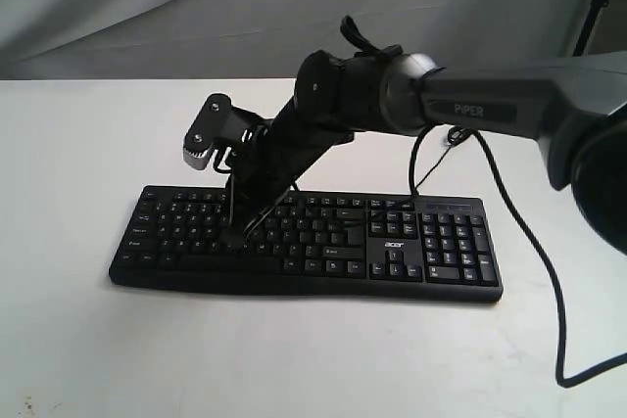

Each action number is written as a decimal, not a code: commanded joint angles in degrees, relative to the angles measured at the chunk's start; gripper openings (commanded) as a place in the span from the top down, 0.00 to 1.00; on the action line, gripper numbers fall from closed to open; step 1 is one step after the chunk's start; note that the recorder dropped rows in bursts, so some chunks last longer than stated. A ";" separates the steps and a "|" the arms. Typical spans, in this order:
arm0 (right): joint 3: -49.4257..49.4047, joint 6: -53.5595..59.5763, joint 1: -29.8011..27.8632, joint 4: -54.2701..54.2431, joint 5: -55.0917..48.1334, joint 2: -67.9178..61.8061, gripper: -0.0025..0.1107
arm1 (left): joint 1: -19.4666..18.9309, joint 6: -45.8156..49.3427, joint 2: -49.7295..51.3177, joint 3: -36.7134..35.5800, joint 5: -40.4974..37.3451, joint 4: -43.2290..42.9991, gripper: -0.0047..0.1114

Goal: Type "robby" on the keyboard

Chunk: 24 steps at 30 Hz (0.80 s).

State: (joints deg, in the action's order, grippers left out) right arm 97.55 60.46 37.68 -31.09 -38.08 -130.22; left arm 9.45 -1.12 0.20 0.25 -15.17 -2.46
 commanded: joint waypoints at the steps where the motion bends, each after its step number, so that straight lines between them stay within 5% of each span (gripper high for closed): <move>1: -0.09 0.46 -0.55 0.73 1.21 0.57 0.98 | 0.36 -0.16 -0.20 -0.25 0.31 -0.27 0.96; 24: -0.09 0.53 -1.78 -0.19 2.89 -1.28 0.98 | 0.36 -0.16 -0.20 -0.25 0.31 -0.27 0.96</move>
State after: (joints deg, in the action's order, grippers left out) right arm 97.55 60.23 35.99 -30.86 -35.56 -131.59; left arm 9.45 -1.12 0.20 0.25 -15.17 -2.46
